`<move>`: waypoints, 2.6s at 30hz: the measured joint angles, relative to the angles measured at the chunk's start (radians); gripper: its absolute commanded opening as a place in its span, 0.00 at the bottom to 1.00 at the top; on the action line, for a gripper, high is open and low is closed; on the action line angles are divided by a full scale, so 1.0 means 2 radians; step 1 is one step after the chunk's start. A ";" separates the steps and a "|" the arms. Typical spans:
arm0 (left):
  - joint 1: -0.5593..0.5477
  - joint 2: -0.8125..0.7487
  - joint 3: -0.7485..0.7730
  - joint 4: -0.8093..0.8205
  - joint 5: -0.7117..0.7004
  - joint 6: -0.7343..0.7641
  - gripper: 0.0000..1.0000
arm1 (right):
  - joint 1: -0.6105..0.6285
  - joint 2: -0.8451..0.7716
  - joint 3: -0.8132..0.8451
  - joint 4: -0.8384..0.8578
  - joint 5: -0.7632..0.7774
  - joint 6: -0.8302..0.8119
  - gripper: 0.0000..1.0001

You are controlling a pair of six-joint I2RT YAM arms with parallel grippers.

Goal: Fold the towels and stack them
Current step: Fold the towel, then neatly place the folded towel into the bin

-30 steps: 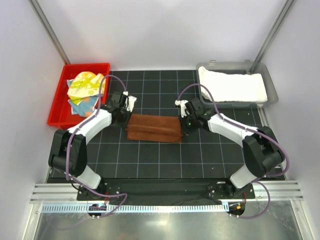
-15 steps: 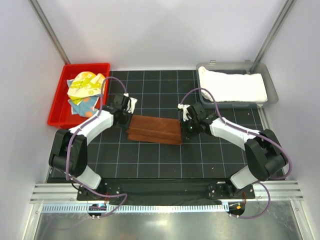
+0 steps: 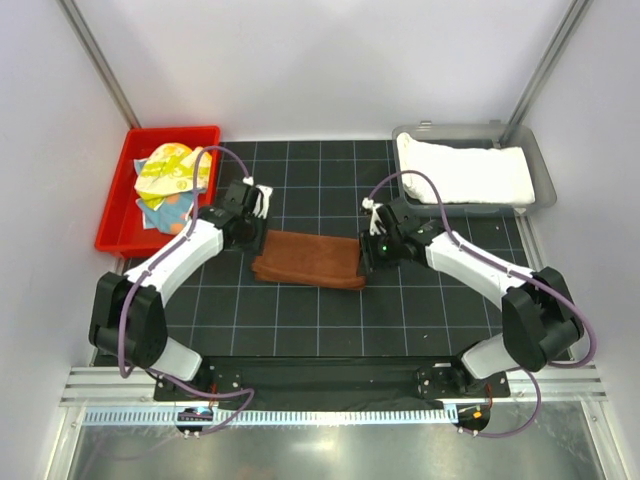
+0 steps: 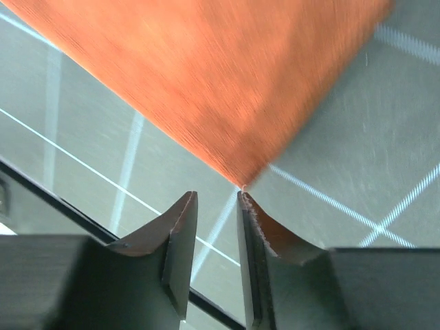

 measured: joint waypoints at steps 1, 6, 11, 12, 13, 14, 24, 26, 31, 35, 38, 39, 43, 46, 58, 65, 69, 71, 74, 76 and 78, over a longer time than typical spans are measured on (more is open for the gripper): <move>0.000 0.002 0.007 0.005 0.016 -0.009 0.40 | 0.000 0.000 0.007 0.006 -0.001 0.008 0.31; 0.000 0.026 -0.001 0.050 0.088 -0.064 0.39 | 0.000 0.013 0.016 0.055 -0.011 0.051 0.32; 0.000 0.052 -0.053 0.067 0.103 -0.122 0.39 | 0.000 0.051 -0.018 0.098 -0.009 0.069 0.32; 0.000 0.055 -0.060 0.064 0.102 -0.132 0.39 | 0.000 0.058 -0.027 0.098 -0.006 0.070 0.32; 0.000 0.057 -0.065 0.061 0.101 -0.143 0.40 | 0.000 0.063 -0.033 0.096 -0.004 0.070 0.32; 0.000 0.057 -0.066 0.057 0.099 -0.151 0.40 | 0.000 0.065 -0.040 0.095 -0.001 0.070 0.31; 0.000 0.057 0.035 -0.002 0.036 -0.190 0.48 | 0.000 0.027 -0.033 0.067 0.027 0.069 0.31; 0.002 0.060 0.062 0.002 0.034 -0.185 0.48 | -0.001 0.027 -0.021 0.071 0.034 0.067 0.31; 0.019 0.105 0.104 0.022 0.052 -0.179 0.46 | -0.015 0.072 0.015 0.101 0.035 0.058 0.30; 0.044 0.161 0.103 0.024 0.064 -0.182 0.46 | -0.032 0.130 0.042 0.114 0.051 0.037 0.31; 0.063 0.184 0.090 0.021 0.070 -0.186 0.46 | -0.043 0.153 0.053 0.111 0.057 0.022 0.31; 0.068 0.186 0.085 0.019 0.072 -0.186 0.46 | -0.045 0.159 0.062 0.105 0.059 0.017 0.32; 0.078 0.180 0.079 0.010 0.069 -0.183 0.51 | -0.048 0.155 0.088 0.078 0.064 0.013 0.39; 0.078 0.159 0.077 0.001 0.064 -0.175 0.54 | -0.048 0.130 0.090 0.053 0.073 0.033 0.47; 0.078 0.158 0.060 0.000 0.114 -0.155 0.47 | -0.041 0.072 0.022 0.036 0.102 0.142 0.63; 0.078 0.159 0.028 0.004 0.116 -0.158 0.45 | -0.017 0.093 -0.002 0.067 0.113 0.184 0.63; 0.076 0.135 -0.003 0.009 0.106 -0.162 0.45 | -0.003 0.099 -0.012 0.093 0.114 0.198 0.62; 0.074 0.126 -0.013 0.009 0.103 -0.167 0.45 | 0.000 0.099 -0.014 0.101 0.119 0.203 0.61; 0.071 0.120 -0.021 0.014 0.100 -0.173 0.44 | 0.001 0.099 -0.018 0.112 0.124 0.210 0.59; 0.071 0.114 -0.030 0.022 0.099 -0.179 0.44 | 0.001 0.099 -0.019 0.119 0.126 0.212 0.59; 0.071 0.107 -0.039 0.030 0.099 -0.183 0.44 | 0.001 0.099 -0.022 0.127 0.126 0.212 0.56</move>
